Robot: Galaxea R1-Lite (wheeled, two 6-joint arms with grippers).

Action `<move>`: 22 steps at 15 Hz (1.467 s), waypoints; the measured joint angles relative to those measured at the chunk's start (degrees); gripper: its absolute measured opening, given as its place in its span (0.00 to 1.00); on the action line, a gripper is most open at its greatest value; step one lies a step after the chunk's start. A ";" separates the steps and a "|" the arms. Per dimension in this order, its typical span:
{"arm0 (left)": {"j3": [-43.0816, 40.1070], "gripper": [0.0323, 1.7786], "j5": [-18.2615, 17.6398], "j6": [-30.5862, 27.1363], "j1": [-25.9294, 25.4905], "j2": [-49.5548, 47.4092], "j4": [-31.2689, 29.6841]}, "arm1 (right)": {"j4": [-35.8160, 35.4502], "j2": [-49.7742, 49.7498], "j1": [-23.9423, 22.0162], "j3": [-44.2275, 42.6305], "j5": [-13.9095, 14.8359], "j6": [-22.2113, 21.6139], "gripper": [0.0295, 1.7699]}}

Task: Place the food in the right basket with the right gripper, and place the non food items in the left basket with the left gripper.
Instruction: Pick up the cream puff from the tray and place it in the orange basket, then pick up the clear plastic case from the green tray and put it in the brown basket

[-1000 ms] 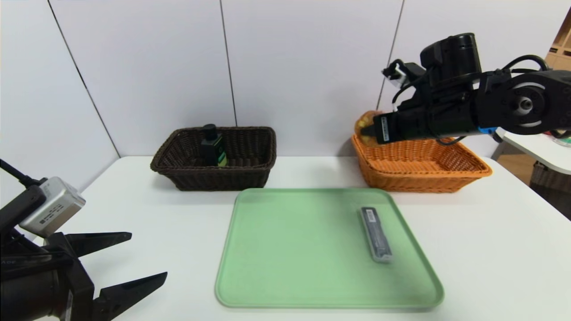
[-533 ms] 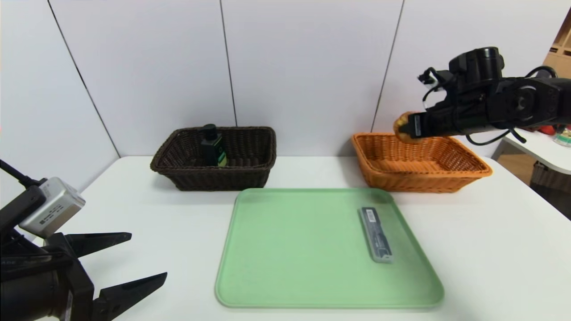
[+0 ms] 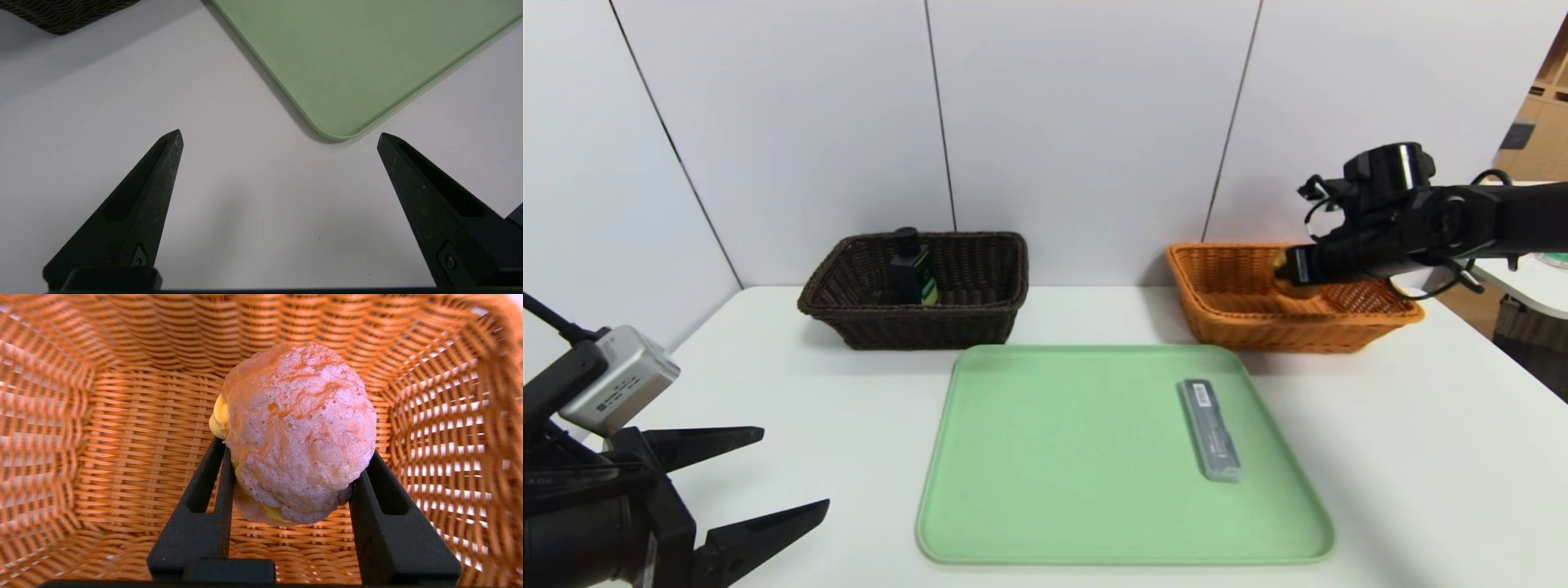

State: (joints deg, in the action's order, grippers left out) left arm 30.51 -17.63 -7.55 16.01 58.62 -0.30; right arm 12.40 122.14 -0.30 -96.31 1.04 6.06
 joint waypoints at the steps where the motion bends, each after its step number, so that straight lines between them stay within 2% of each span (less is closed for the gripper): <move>1: -0.04 0.95 0.02 0.00 0.00 0.00 -0.02 | -0.05 0.63 -0.05 0.00 -0.02 0.00 0.44; 6: -0.11 0.95 0.07 0.05 0.00 0.02 -0.02 | 0.27 3.00 -0.05 -0.69 -0.05 0.00 0.44; 9: 0.00 0.95 0.24 0.11 -0.02 0.09 -0.11 | 0.74 3.44 -0.05 -1.32 0.00 -0.09 0.60; 13: 0.13 0.95 0.18 0.13 0.00 0.16 -0.11 | 1.51 3.28 -0.10 -1.95 0.01 -0.16 0.75; 17: 0.16 0.95 0.33 0.20 -0.05 0.13 -0.10 | 5.92 2.19 0.00 -3.55 -0.02 -0.06 0.83; 22: 0.18 0.95 0.27 0.17 -0.09 0.05 -0.11 | 10.80 -1.22 0.28 -6.81 -0.16 -0.20 0.90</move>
State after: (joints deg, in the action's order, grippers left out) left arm 30.70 -17.36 -7.38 15.92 58.67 -0.41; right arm 23.20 120.92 -0.02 -103.12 0.88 5.86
